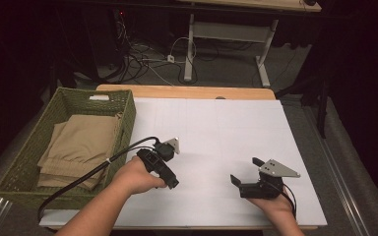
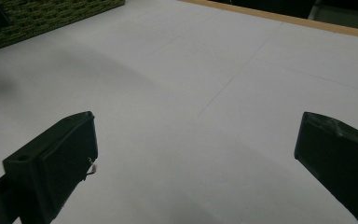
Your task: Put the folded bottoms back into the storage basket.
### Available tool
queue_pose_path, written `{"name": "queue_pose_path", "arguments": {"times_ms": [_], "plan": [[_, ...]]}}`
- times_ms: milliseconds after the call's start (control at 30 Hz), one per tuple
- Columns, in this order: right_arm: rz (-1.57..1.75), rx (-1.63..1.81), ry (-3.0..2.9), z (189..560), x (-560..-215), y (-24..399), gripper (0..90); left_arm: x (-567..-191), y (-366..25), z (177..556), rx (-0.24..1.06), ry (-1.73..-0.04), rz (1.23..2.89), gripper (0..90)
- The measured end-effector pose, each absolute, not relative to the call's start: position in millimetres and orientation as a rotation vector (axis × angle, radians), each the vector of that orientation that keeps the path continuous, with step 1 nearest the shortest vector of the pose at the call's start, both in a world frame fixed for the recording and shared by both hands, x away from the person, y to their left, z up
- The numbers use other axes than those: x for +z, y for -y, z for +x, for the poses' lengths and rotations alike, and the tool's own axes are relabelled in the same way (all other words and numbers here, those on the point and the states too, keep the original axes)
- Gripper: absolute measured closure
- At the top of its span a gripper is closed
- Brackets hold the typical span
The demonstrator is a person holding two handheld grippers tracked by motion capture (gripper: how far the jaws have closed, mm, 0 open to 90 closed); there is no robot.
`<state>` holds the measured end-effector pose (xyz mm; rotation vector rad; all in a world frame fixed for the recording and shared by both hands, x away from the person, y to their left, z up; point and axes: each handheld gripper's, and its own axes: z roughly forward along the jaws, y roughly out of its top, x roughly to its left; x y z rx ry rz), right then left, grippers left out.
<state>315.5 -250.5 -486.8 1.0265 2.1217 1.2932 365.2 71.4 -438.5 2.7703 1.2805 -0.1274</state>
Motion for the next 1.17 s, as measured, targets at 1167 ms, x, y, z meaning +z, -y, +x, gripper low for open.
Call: {"name": "queue_pose_path", "arguments": {"times_ms": [1167], "plan": [[0.979, 1.382, -2.019, 287, -487, 260, 0.5, -508, -129, 291, 0.315, -1.012, 1.798, 0.0]]}}
